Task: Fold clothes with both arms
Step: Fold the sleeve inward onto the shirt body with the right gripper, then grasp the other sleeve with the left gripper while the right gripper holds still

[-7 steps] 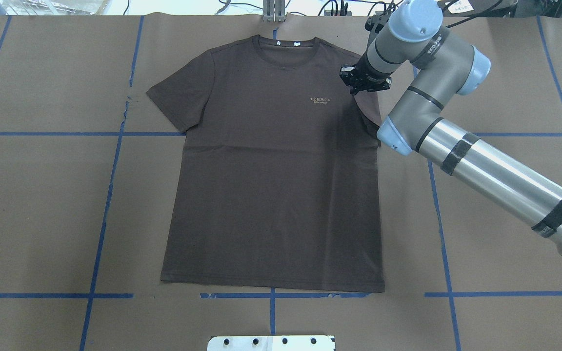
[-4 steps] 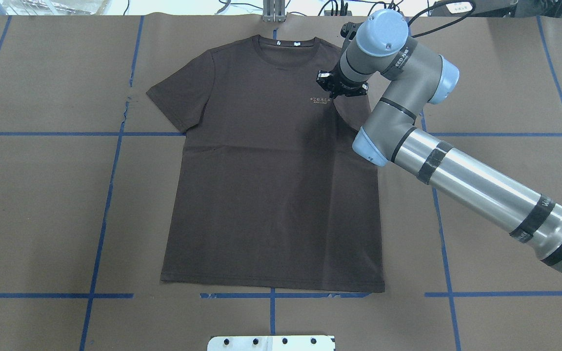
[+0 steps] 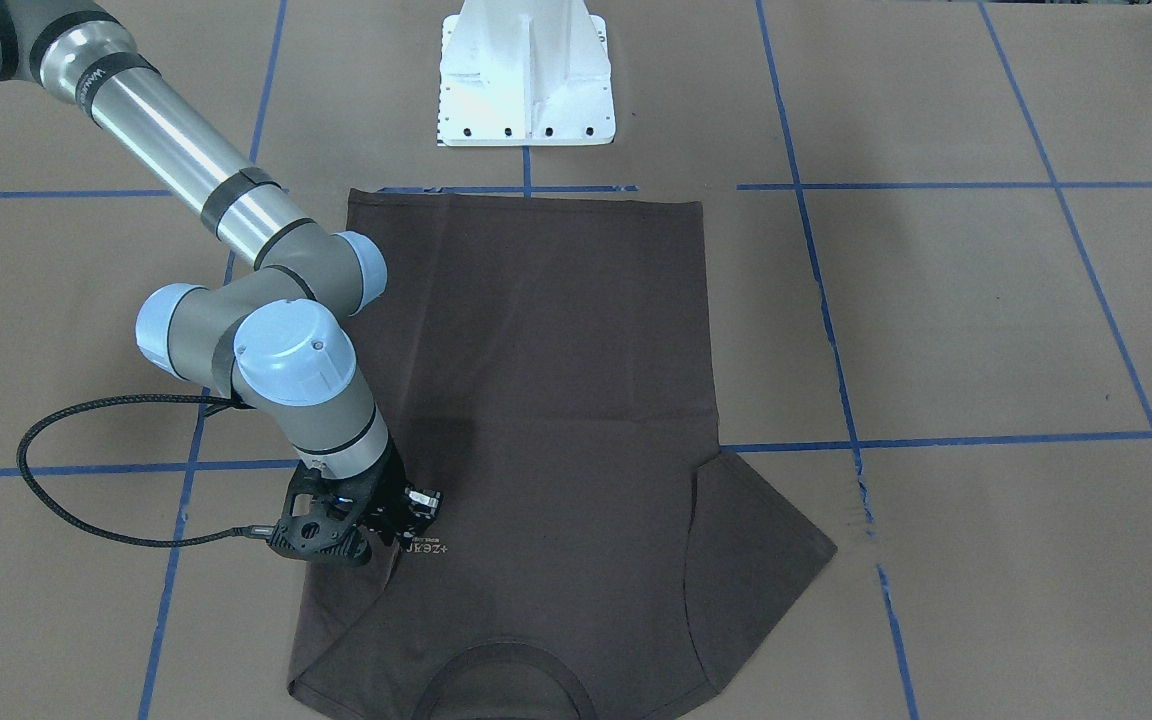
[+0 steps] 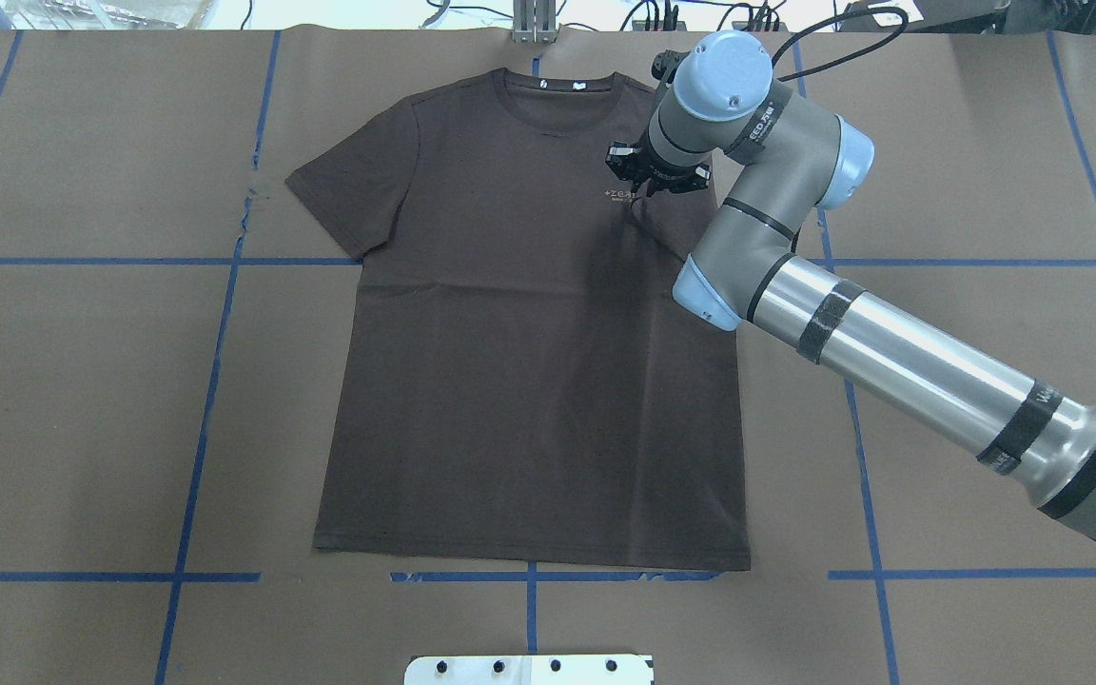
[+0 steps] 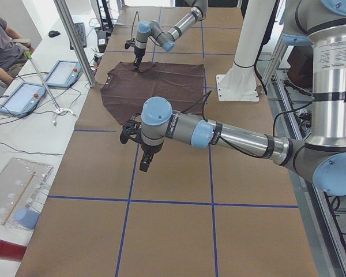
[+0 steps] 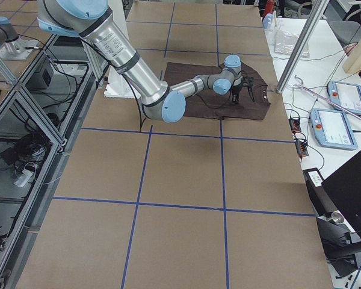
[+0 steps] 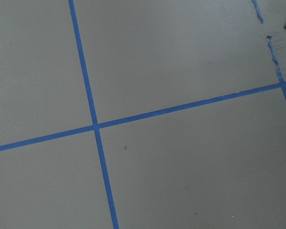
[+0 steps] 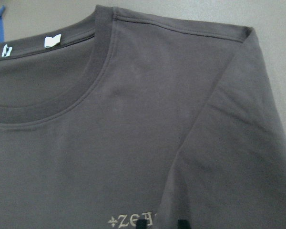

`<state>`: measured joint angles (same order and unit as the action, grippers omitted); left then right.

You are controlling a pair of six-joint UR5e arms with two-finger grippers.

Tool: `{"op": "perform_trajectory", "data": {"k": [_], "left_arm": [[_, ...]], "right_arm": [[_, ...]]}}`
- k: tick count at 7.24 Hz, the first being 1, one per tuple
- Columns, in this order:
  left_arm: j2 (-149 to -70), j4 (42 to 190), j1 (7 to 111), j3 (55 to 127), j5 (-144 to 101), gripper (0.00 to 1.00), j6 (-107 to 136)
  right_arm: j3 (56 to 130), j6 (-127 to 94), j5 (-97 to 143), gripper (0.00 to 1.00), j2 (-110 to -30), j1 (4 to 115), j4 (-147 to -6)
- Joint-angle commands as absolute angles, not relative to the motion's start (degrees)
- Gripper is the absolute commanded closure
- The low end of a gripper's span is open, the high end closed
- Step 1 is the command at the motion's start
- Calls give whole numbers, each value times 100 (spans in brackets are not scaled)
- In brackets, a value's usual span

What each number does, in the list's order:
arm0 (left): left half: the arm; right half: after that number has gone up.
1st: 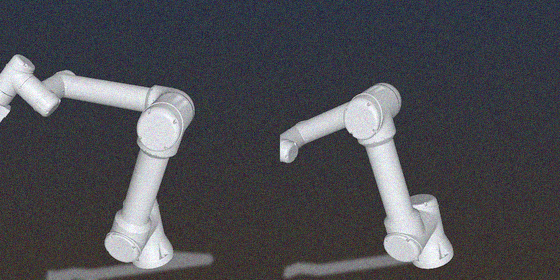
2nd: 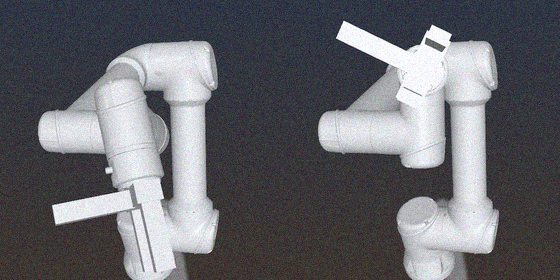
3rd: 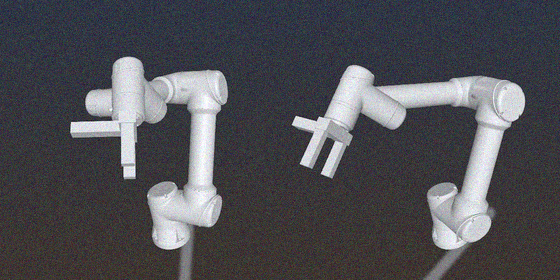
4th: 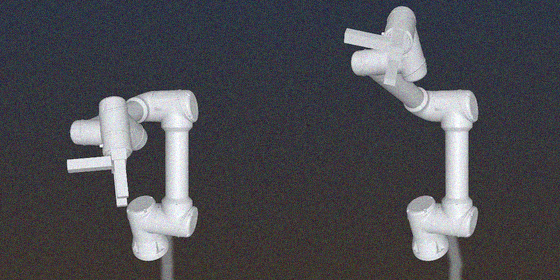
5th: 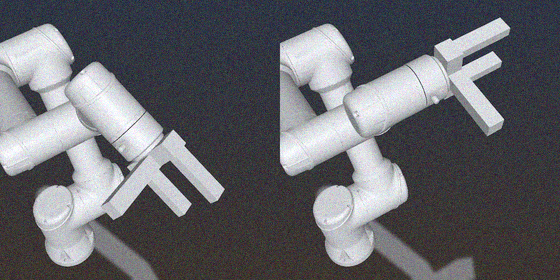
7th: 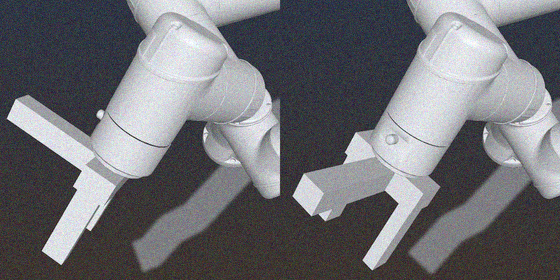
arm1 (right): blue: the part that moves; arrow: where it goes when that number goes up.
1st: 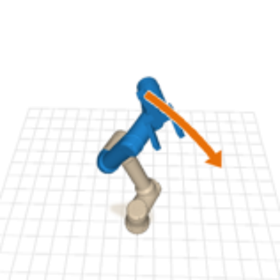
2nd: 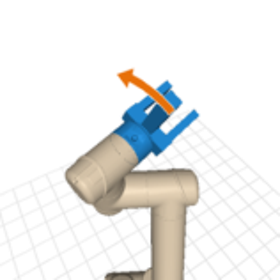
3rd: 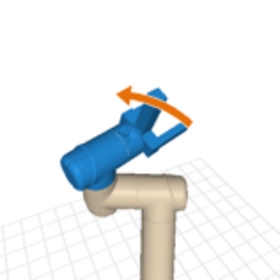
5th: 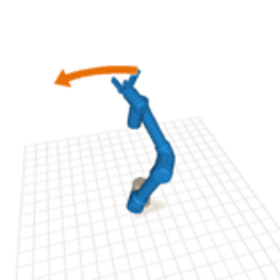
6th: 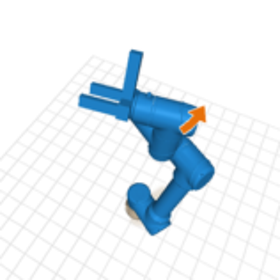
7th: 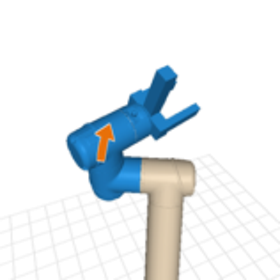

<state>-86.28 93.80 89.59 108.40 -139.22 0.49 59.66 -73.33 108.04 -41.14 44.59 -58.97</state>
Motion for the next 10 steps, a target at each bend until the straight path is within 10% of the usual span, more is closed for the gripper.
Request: {"op": "perform_trajectory", "data": {"k": [1, 10], "left_arm": [[-9339, 9717, 8590, 10548, -13939, 0, 752], [-12611, 13014, 5364, 6428, -11496, 18, 6643]], "right_arm": [[6666, -7409, 10854, 0, -4383, 4456, -5932], [9378, -7743, 11277, 0, -6609, 4430, -5924]]}}
